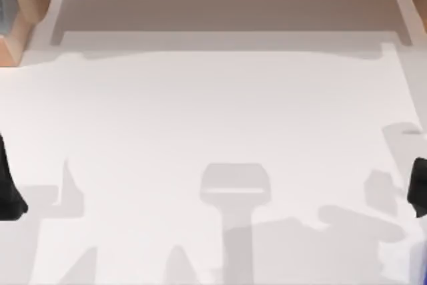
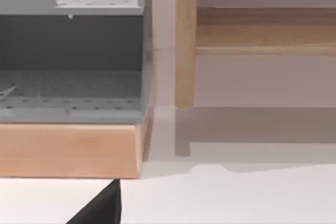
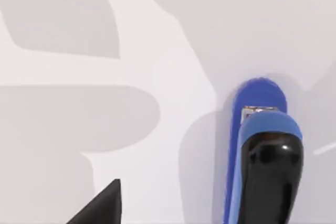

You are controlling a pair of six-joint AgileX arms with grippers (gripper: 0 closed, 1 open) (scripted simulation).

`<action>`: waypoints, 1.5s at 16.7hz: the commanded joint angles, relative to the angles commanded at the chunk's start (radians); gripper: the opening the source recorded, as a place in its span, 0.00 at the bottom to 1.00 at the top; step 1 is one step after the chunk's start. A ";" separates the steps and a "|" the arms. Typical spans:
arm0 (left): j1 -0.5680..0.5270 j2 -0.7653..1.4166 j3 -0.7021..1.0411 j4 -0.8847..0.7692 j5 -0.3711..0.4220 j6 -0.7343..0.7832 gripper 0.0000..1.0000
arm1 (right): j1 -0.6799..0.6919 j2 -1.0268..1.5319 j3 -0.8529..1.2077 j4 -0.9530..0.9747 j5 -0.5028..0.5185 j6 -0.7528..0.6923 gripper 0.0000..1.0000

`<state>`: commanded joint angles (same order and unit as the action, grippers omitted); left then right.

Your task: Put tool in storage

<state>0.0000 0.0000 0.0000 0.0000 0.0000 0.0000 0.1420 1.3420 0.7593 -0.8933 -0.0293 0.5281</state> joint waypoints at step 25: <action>0.000 0.000 0.000 0.000 0.000 0.000 1.00 | 0.100 0.124 -0.168 0.199 0.027 0.115 1.00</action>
<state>0.0000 0.0000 0.0000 0.0000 0.0000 0.0000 0.2421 1.4656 0.5915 -0.6947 -0.0026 0.6431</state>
